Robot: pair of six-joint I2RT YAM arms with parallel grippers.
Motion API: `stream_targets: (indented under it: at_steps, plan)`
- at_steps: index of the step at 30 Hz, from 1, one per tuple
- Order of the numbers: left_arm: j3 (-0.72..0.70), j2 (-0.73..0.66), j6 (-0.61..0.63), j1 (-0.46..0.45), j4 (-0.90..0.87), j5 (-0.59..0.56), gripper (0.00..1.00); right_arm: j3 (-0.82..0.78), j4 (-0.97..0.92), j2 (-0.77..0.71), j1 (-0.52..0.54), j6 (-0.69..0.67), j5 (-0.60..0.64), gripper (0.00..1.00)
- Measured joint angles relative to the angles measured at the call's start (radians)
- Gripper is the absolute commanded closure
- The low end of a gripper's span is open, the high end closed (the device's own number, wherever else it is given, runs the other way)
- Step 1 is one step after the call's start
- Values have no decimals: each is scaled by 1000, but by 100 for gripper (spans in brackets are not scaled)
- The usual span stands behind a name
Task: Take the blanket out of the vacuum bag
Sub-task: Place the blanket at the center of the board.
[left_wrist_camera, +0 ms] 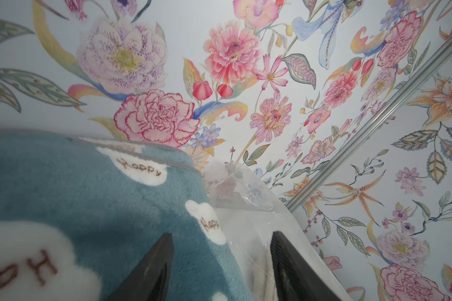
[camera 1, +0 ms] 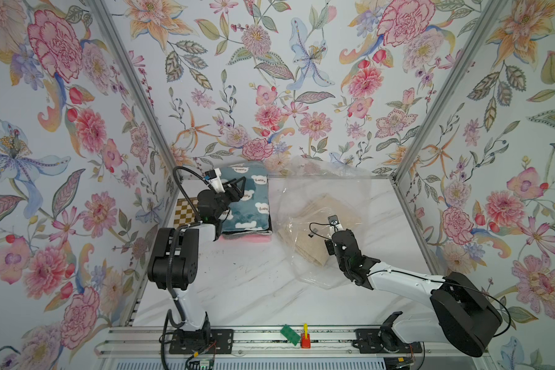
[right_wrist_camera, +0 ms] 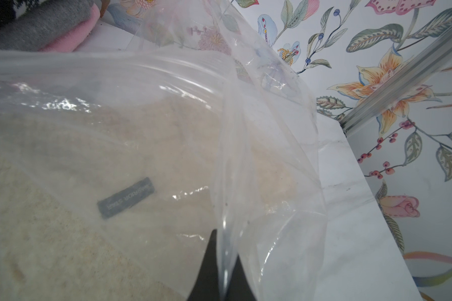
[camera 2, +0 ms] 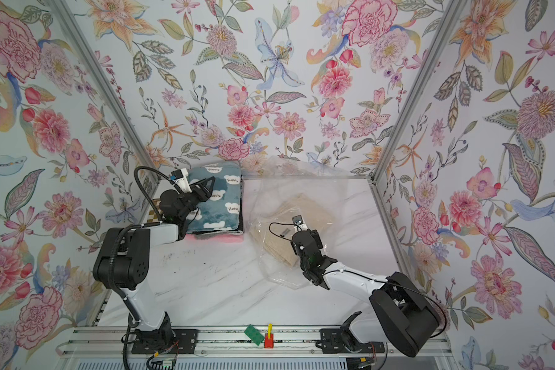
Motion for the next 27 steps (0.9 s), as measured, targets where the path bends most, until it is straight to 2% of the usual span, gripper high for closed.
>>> stream_targets:
  at_steps: [7,18,23,27]
  plan:
    - [69,60,29,0,-186,-149,37,0,0,0,0,0,0,100]
    - [158,71,137,-30,-358,-186,36,0,0,0,0,0,0,100]
    - [134,-34,202,-80,-441,-248,28,0,0,0,0,0,-1,100]
    - [18,-247,182,-140,-456,-306,23,0,0,0,0,0,-1,100]
